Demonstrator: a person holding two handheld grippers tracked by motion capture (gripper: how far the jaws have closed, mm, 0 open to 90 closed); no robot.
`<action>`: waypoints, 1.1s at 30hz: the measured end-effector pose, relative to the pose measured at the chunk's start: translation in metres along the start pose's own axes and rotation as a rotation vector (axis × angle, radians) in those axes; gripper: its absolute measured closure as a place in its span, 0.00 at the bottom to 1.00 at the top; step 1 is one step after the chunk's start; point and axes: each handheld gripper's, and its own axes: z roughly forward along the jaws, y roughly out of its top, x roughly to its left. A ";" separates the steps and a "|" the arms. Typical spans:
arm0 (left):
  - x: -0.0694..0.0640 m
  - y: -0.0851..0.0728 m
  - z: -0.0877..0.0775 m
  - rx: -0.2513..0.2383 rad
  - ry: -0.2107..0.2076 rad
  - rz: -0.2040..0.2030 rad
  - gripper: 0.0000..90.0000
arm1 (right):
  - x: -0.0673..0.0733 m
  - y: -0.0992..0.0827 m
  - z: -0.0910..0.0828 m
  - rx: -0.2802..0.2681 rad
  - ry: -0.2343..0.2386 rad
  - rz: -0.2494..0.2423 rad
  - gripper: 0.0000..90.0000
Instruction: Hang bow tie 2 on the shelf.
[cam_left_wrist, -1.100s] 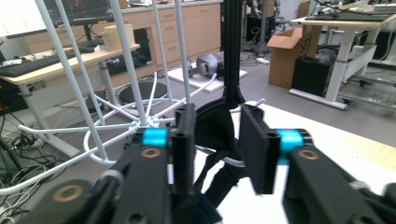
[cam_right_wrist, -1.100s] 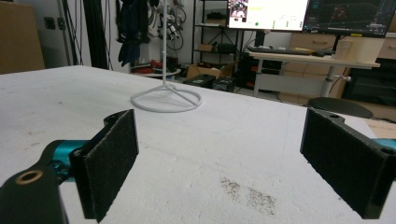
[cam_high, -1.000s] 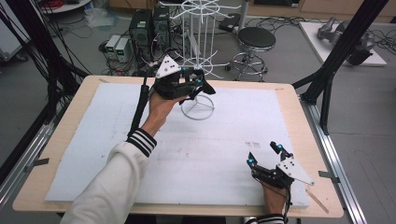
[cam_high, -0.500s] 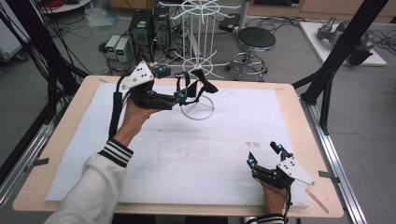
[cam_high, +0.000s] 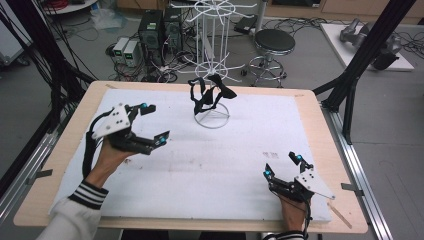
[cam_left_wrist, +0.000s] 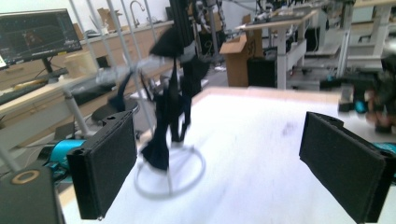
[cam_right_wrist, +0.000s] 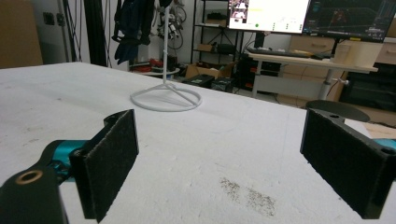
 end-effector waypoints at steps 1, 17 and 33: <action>-0.002 -0.007 -0.007 0.003 0.008 0.000 0.13 | 0.000 0.000 0.000 0.002 -0.001 -0.001 0.12; -0.018 -0.107 -0.086 -0.069 0.202 -0.115 0.13 | 0.003 0.001 0.002 0.013 -0.013 -0.032 0.12; -0.016 -0.125 -0.102 -0.099 0.335 -0.169 0.13 | 0.003 0.000 0.001 0.013 -0.010 -0.024 0.12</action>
